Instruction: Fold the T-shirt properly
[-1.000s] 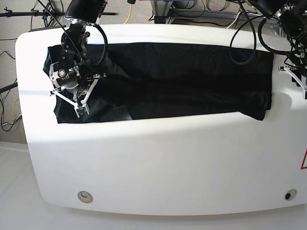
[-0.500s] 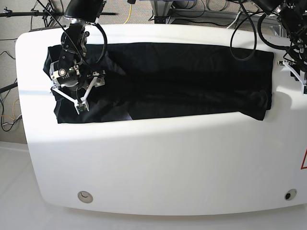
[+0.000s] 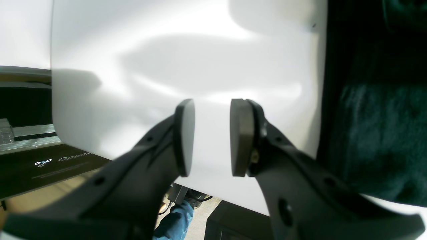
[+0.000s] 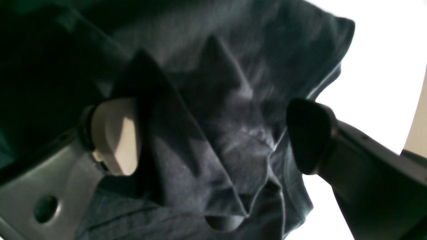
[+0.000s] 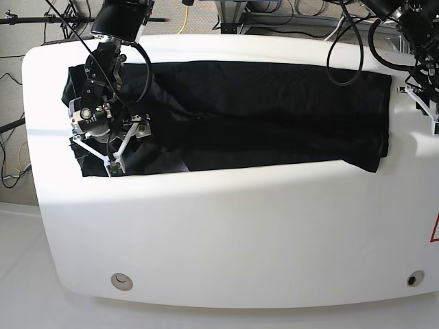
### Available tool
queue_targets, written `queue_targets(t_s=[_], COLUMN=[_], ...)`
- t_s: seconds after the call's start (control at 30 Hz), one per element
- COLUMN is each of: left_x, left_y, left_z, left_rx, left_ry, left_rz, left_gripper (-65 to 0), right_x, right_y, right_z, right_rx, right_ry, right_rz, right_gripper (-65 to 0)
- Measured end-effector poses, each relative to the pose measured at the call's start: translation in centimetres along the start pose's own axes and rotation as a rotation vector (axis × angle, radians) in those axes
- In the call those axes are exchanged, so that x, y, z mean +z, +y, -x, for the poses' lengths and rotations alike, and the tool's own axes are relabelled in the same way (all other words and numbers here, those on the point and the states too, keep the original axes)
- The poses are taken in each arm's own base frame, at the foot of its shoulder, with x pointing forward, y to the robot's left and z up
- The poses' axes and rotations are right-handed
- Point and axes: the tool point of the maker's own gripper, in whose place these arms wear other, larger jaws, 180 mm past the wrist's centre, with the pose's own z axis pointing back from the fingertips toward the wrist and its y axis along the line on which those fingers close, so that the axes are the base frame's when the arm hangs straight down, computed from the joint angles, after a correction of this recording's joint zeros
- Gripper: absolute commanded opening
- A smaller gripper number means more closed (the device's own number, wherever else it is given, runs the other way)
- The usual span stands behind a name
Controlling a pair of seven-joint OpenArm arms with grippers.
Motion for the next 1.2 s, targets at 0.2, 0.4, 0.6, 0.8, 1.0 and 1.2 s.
queue_targets(t_s=[0.2, 0.4, 0.6, 0.8, 1.0, 1.2], left_x=[-0.1, 0.4, 0.6, 0.7, 0.7, 0.7], left_y=[-0.6, -0.8, -0.2, 0.1, 0.3, 0.3], left_z=[-0.4, -2.5, -4.1, -5.2, -6.0, -6.5], left_rx=[-0.02, -0.029, -0.018, -0.007, 0.001, 0.001], left_ry=[-0.004, -0.061, -0.101, -0.127, -0.142, -0.153], left_rz=[0.013, 0.012, -0.01, -0.018, -0.025, -0.024], left_gripper=[-48.8, -48.8, -48.8, -48.8, -48.8, -48.8], right_x=[1.0, 2.7, 3.0, 3.0, 3.0, 3.0], right_y=[-0.4, -1.1, -1.2, -1.1, -1.1, -1.1], right_z=[-0.9, -2.0, -1.4, -1.4, -1.4, -1.4], right_rx=[0.007, 0.014, 0.016, 0.015, 0.015, 0.015], right_ry=[-0.039, -0.088, -0.065, -0.066, -0.066, -0.066], right_rz=[0.022, 0.059, 0.067, 0.067, 0.065, 0.066], right_gripper=[0.0, 0.0, 0.0, 0.0, 0.0, 0.0])
